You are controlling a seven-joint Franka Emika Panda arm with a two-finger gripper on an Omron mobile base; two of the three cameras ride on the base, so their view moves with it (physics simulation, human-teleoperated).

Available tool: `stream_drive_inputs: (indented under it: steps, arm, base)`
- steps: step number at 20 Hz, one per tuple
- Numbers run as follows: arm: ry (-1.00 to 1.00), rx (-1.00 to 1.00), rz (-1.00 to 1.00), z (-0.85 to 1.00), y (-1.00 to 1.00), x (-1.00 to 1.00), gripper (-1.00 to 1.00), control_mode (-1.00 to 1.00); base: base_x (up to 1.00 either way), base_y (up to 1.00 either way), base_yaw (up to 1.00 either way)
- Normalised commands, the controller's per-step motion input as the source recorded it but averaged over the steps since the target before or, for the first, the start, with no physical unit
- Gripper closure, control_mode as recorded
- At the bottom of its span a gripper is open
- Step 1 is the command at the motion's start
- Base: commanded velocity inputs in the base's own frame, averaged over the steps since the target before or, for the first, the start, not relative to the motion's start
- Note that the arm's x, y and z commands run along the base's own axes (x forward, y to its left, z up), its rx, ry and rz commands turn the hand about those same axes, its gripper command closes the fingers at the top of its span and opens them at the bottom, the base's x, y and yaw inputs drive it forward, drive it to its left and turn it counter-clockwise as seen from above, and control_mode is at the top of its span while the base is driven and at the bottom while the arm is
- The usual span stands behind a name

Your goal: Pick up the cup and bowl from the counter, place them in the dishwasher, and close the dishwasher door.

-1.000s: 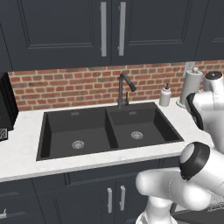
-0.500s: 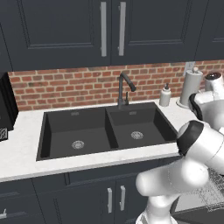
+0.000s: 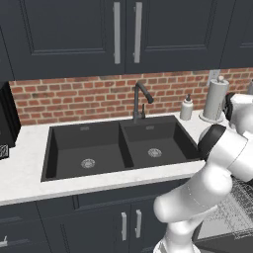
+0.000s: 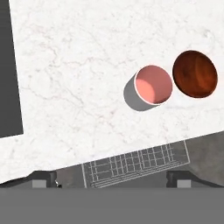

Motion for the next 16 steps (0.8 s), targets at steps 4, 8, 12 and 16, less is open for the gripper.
stream_drive_inputs:
  steps: [4, 8, 12, 16]
  arm:
    - [0.0, 0.0, 0.06, -0.35, -0.01, 0.22, -1.0, -1.0]
    - [0.0, -0.02, 0.07, -0.4, 0.0, 0.4, -1.0, -1.0]
    - [0.0, 0.0, 0.05, -0.3, -0.06, 0.34, -1.0, -1.0]
    - [0.01, 0.0, -0.01, -0.25, -0.29, 0.05, -1.0, -1.0]
  base:
    - [0.0, 0.0, 0.0]
    - [0.0, 0.0, 0.0]
    - [0.0, 0.0, 0.0]
    - [0.0, 0.0, 0.0]
